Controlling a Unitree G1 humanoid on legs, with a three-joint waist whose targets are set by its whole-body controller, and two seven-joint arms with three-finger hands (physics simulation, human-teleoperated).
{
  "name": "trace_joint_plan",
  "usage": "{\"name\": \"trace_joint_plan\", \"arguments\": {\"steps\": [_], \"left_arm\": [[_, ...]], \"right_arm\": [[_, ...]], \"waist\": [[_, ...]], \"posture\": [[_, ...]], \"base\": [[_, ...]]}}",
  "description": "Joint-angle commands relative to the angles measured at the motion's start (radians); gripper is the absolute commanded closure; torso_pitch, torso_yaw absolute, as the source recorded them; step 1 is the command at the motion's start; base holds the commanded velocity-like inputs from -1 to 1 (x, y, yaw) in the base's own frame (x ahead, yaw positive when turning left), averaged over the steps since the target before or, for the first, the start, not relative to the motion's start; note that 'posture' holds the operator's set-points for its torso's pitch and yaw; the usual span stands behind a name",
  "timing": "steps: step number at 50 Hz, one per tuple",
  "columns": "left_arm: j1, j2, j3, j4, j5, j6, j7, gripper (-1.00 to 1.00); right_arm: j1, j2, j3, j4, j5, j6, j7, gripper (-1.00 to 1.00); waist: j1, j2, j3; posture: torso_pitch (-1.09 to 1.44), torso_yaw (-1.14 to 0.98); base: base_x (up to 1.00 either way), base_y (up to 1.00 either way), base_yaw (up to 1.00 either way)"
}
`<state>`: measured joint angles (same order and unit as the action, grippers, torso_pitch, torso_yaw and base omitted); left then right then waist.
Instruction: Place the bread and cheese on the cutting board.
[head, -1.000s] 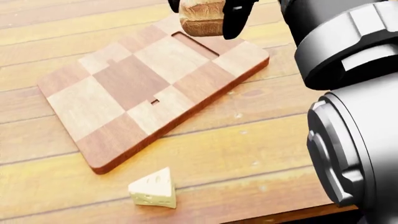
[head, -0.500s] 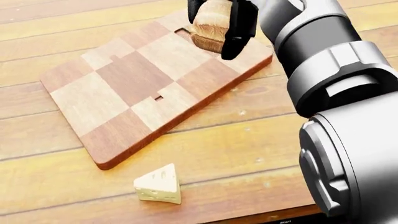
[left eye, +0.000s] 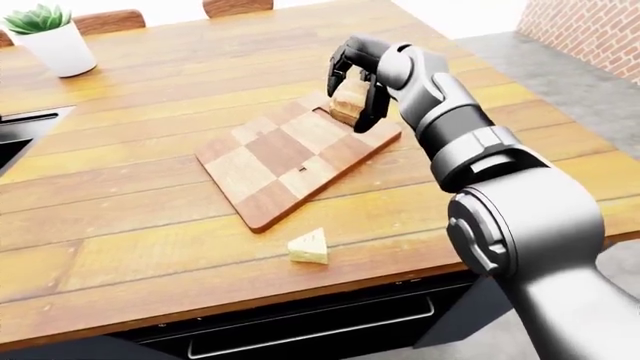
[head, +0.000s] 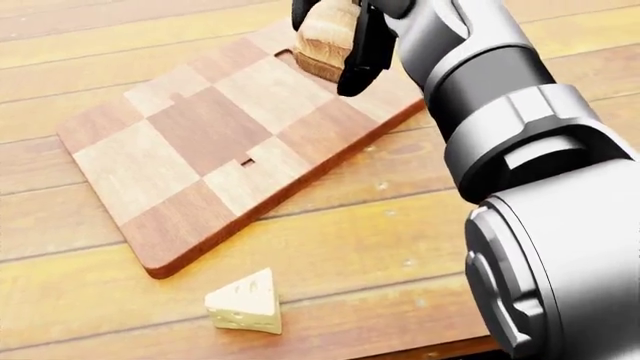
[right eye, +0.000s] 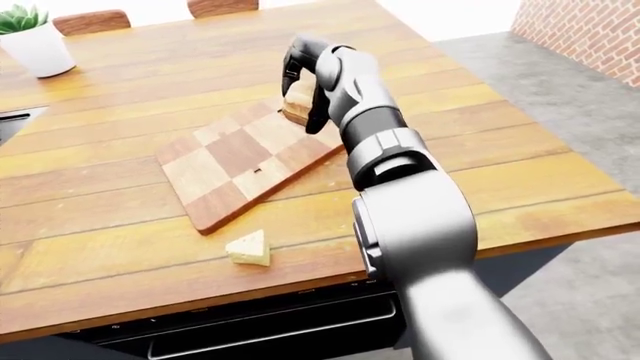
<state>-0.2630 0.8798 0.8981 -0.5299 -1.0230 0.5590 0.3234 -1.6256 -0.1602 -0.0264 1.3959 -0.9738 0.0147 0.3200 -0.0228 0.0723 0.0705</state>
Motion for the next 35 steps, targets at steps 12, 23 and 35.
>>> {"name": "trace_joint_plan", "arguments": {"steps": [12,23,35], "left_arm": [[0.009,0.011,0.039,-0.01,0.009,-0.026,-0.021,-1.0],[0.013,0.003,0.043,-0.011,0.013,-0.026,-0.028,-1.0],[0.008,0.007,0.038,-0.007,0.013,-0.028,-0.025,-1.0]], "right_arm": [[-0.035,-0.02,0.005,-0.041,-0.018,-0.026,-0.04,0.92],[-0.034,-0.014,0.0,-0.042,-0.015,-0.036,-0.029,-0.58],[-0.052,-0.024,0.001,-0.042,-0.022,-0.037,0.0,-1.0]], "waist": [[0.0,0.003,-0.026],[-0.001,0.004,-0.027],[0.0,0.003,-0.029]], "posture": [[0.0,0.0],[0.0,0.0],[0.0,0.0]], "base": [[0.0,0.0,0.0],[0.0,0.0,0.0],[0.0,0.0,0.0]]}}
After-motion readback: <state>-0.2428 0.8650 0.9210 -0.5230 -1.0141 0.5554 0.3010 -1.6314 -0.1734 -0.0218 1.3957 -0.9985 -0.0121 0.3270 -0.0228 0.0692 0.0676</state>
